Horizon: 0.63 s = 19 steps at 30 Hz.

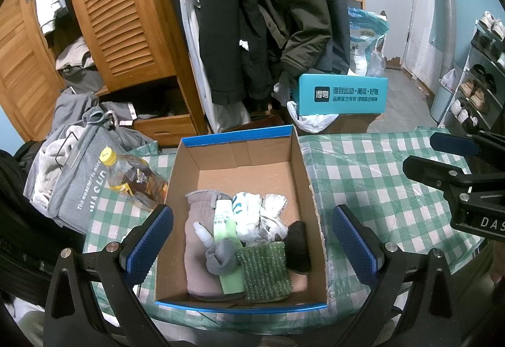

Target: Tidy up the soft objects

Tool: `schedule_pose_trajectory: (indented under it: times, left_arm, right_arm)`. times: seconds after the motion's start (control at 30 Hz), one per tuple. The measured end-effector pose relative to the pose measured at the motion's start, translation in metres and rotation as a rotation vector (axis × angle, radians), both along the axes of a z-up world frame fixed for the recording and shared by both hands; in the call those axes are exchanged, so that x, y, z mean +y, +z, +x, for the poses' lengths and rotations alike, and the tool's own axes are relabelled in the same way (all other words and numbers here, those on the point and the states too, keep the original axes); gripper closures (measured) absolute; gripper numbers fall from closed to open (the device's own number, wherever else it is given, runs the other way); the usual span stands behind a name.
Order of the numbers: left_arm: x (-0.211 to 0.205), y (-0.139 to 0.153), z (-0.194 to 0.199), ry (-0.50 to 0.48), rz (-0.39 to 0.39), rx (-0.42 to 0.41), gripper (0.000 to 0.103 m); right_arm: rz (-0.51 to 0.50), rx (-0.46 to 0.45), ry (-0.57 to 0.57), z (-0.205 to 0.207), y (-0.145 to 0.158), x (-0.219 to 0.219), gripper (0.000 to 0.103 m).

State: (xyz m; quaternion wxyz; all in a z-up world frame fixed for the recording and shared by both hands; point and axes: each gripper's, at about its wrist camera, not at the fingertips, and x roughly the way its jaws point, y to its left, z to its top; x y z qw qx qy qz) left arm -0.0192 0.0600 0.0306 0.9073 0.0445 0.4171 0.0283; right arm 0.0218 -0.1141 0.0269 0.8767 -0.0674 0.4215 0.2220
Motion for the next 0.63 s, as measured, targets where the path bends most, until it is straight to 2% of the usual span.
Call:
schedule_pose_trajectory:
  times: [0.63]
  left_arm:
    - [-0.009,0.002,-0.006,-0.005,-0.009,-0.007,0.002]
  right_arm:
    - [0.001,0.001,0.0,0.0,0.0,-0.001,0.039]
